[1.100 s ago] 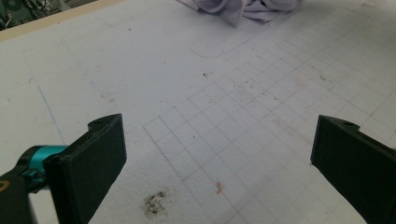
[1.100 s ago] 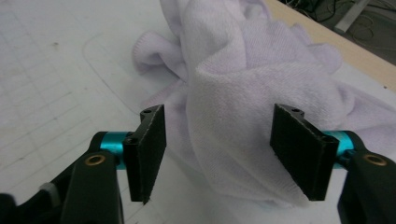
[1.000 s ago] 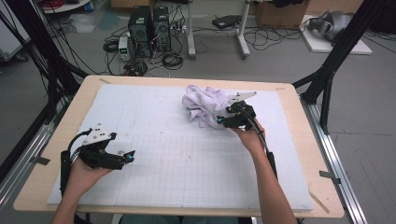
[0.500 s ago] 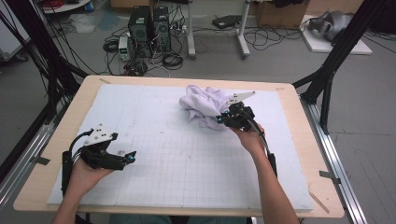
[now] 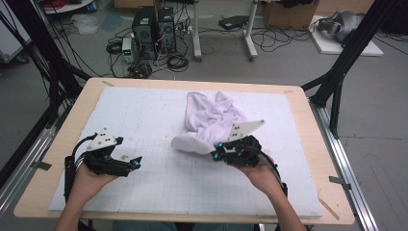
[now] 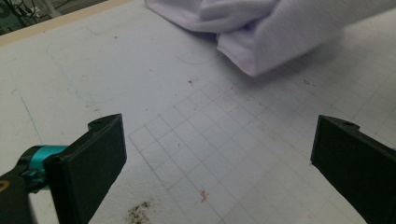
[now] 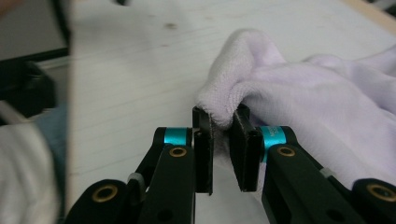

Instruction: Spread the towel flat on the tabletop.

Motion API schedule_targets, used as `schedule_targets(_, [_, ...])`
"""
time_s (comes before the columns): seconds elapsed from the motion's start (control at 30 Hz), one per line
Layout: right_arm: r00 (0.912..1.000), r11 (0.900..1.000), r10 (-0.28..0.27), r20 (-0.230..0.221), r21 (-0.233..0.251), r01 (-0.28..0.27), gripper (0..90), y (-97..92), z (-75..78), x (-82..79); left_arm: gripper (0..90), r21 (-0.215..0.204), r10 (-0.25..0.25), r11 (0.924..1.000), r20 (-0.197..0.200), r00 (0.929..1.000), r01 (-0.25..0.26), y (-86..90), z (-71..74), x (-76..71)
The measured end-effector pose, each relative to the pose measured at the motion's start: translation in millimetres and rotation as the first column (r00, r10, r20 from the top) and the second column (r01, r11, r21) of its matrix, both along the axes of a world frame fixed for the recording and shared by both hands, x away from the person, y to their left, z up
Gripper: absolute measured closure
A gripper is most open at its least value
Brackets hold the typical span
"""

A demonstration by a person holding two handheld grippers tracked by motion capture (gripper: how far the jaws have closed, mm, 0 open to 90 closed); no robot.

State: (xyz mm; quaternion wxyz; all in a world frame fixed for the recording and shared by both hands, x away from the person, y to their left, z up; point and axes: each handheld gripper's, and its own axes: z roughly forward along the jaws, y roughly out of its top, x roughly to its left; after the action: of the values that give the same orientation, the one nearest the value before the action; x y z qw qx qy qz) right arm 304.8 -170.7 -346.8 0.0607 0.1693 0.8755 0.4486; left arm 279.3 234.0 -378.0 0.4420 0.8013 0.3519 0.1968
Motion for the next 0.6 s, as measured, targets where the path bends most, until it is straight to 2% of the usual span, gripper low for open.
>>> schedule_targets(0.07, [0.9989,0.999,0.044,-0.014,0.008,-0.044,80.7,4.0,-4.4,-16.2,3.8,0.005,-0.004,1.0,-0.001,1.0,0.004,-1.6,0.1,-0.2])
schedule_targets(0.1, [0.9989,0.999,0.044,-0.014,0.008,-0.044,80.7,4.0,-4.4,-16.2,3.8,0.005,-0.007,1.0,-0.003,1.0,0.007,-2.9,0.1,-0.1])
schedule_targets(0.13, [0.9956,0.9963,0.086,-0.037,0.009,-0.086,80.4,8.2,-9.0,-30.1,3.8,0.007,-0.012,0.9999,-0.003,0.9999,0.012,-4.3,0.0,0.3])
schedule_targets(0.17, [0.9956,0.9963,0.086,-0.037,0.009,-0.086,80.4,8.2,-9.0,-30.1,3.8,0.007,-0.016,0.9999,-0.003,0.9999,0.016,-5.8,0.1,0.5])
schedule_targets(0.2, [0.9886,0.99,0.141,-0.053,0.016,-0.14,69.5,11.0,-12.5,-38.3,3.8,0.007,-0.022,0.9997,-0.006,0.9997,0.022,-7.8,0.2,0.7])
schedule_targets(0.23, [0.9859,0.9879,0.154,-0.065,0.026,-0.153,60.2,10.9,-12.7,-40.5,4.0,0.008,-0.028,0.9996,-0.006,0.9996,0.028,-10.0,0.3,1.2])
schedule_targets(0.3, [0.9845,0.9871,0.158,-0.076,0.039,-0.155,56.6,8.9,-11.3,-40.3,5.5,0.003,-0.046,0.9989,-0.009,0.9989,0.046,-14.8,0.5,2.2])
schedule_targets(0.37, [0.9899,0.9908,0.128,-0.061,0.052,-0.125,50.0,0.8,-7.4,-37.2,7.6,0.001,-0.061,0.9981,-0.009,0.9981,0.061,-20.2,-0.2,3.8])
schedule_targets(0.4, [0.9972,0.9964,0.067,-0.031,0.054,-0.066,48.1,-10.8,-5.2,-28.5,8.3,0.002,-0.066,0.9978,-0.012,0.9978,0.066,-22.6,-0.6,4.4])
schedule_targets(0.43, [0.9992,0.9985,0.034,-0.018,0.043,-0.033,47.3,-16.3,-5.6,-23.4,9.2,0.002,-0.073,0.9973,-0.013,0.9972,0.074,-25.9,-1.4,5.4])
schedule_targets(0.5, [0.9994,0.9995,-0.031,0.012,0.001,0.031,47.0,-25.3,-9.7,-12.3,11.4,0.004,-0.102,0.9948,-0.019,0.9946,0.102,-38.2,-5.2,9.9])
schedule_targets(0.6, [0.9942,0.9932,-0.107,0.016,-0.045,0.107,45.6,-33.3,-23.4,2.9,15.2,0.007,-0.122,0.9925,-0.021,0.9923,0.122,-47.5,-8.3,13.9])
